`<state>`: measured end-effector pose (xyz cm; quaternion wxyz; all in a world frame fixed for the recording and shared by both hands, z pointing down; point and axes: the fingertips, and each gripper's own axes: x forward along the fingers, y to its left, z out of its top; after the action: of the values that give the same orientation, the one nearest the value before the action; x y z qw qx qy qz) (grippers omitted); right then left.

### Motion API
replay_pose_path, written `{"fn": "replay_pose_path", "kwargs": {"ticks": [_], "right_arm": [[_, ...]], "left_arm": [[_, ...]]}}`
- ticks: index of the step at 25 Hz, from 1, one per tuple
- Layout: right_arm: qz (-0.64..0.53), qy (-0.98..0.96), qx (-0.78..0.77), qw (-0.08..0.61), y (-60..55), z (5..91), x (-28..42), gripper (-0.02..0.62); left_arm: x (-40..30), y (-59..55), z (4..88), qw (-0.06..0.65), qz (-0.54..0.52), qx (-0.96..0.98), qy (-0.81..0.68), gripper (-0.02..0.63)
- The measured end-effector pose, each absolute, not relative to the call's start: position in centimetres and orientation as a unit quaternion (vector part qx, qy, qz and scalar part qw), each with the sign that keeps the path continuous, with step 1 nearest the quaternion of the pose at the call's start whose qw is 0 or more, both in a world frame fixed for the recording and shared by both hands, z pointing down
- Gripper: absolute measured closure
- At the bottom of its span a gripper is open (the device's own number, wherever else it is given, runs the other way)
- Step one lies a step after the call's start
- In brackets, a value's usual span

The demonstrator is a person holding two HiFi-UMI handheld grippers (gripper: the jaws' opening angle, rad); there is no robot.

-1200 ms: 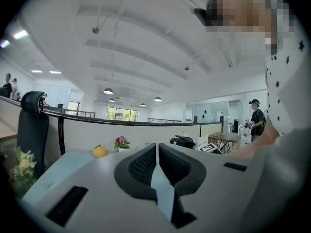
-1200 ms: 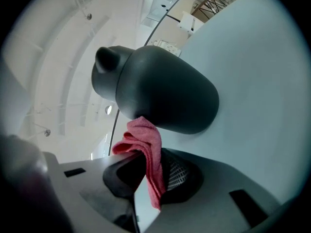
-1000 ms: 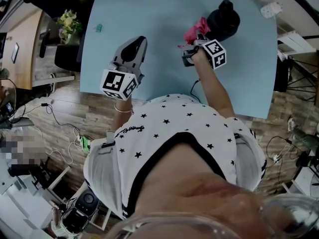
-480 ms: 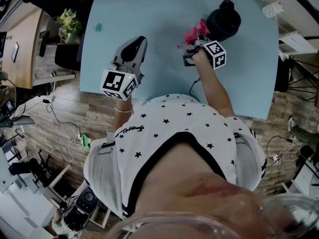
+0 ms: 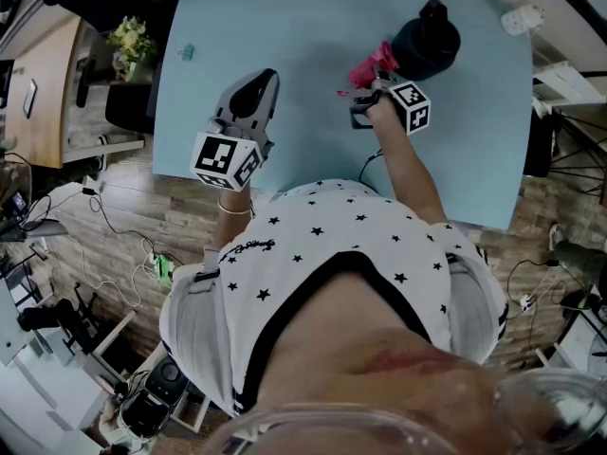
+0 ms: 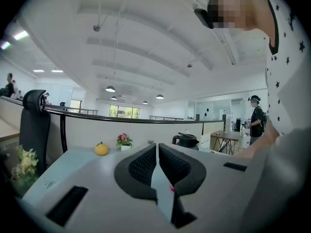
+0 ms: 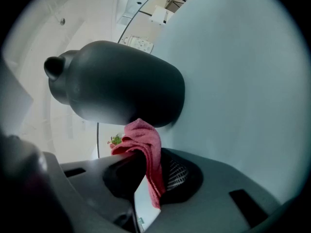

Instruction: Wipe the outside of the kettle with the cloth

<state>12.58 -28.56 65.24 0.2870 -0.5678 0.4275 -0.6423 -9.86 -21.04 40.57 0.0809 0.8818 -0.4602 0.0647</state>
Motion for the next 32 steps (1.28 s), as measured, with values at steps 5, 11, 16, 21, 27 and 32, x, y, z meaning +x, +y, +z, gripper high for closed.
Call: {"fn": "replay_pose_path", "kwargs": {"ticks": [5, 11, 16, 21, 27, 32], "right_arm": [[-0.647, 0.423, -0.566, 0.286, -28.4, 65.7, 12.5, 0.529], [-0.651, 0.416, -0.567, 0.286, -28.1, 66.3, 12.6, 0.529], [-0.659, 0.423, -0.552, 0.288, -27.8, 65.7, 11.6, 0.529], [-0.654, 0.463, -0.520, 0.296, -28.0, 62.5, 9.9, 0.529], [-0.617, 0.560, -0.474, 0.286, -27.9, 56.0, 6.9, 0.529], [-0.560, 0.618, -0.467, 0.294, -28.2, 50.9, 7.8, 0.529]], "left_arm": [[-9.8, -21.1, 40.6, 0.083, 0.066, 0.882, -0.460, 0.566], [-10.2, -21.2, 40.2, 0.078, 0.065, 0.880, -0.463, 0.566], [-10.5, -20.9, 40.1, 0.077, 0.063, 0.880, -0.464, 0.566], [-10.5, -20.7, 39.6, 0.069, 0.056, 0.881, -0.464, 0.566], [-9.9, -20.0, 39.1, 0.064, 0.050, 0.888, -0.453, 0.566], [-9.5, -19.5, 38.7, 0.059, 0.047, 0.894, -0.442, 0.566]]}}
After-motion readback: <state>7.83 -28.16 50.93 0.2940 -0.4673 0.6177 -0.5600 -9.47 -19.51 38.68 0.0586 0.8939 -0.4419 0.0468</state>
